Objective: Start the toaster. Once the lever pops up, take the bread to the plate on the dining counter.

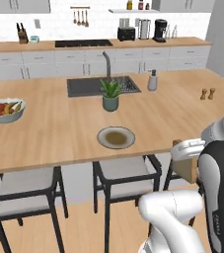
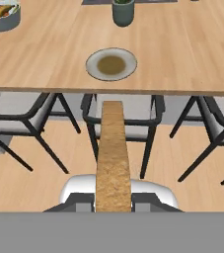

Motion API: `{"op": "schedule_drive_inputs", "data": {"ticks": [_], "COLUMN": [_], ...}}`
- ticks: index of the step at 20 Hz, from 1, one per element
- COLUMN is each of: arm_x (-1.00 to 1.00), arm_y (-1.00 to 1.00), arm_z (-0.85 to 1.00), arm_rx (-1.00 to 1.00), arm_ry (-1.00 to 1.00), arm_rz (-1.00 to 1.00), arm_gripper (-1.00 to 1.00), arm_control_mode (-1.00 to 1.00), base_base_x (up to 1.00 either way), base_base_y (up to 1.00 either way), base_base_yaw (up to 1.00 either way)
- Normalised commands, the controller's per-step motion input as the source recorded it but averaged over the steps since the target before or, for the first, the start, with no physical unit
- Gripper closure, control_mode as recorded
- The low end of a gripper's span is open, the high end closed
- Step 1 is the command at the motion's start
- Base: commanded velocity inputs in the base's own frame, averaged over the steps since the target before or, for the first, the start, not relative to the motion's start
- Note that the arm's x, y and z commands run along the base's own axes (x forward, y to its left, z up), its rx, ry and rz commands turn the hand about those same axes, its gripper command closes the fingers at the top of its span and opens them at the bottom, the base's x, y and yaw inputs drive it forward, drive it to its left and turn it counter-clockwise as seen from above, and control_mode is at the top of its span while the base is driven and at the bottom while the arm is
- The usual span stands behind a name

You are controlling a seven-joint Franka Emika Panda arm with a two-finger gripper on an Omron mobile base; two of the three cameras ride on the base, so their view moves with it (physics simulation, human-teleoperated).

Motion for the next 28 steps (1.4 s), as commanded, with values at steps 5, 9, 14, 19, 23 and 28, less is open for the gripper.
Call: {"op": "schedule_drive_inputs", "data": {"ticks": [5,9,14,19,23,28], "arm_x": [0.00,0.00,0.00,0.00,0.12,0.93], "arm_y": [0.00,0.00,0.00,0.00,0.03,0.37], "arm_z": [0.00,0.00,0.00,0.00,-0.02,-0.28], "arm_rx": [0.00,0.00,0.00,0.00,0.00,0.00], "arm_ry": [0.00,0.00,0.00,0.00,0.00,0.00], "arm_rz": [0.00,0.00,0.00,0.00,0.00,0.00], "arm_gripper": [1.00,1.00,1.00,1.00,1.00,1.00], "arm_control_mode": [1.00,1.00,1.00,1.00,-1.00,-1.00], "base_base_x": [0.57,0.23,0.00,0.00,0.00,0.00], "base_base_y": [0.59,0.39,0.04,0.00,0.00,0.00], "base_base_yaw": [-0.29,-0.12,0.00,0.00,0.00,0.00]}}
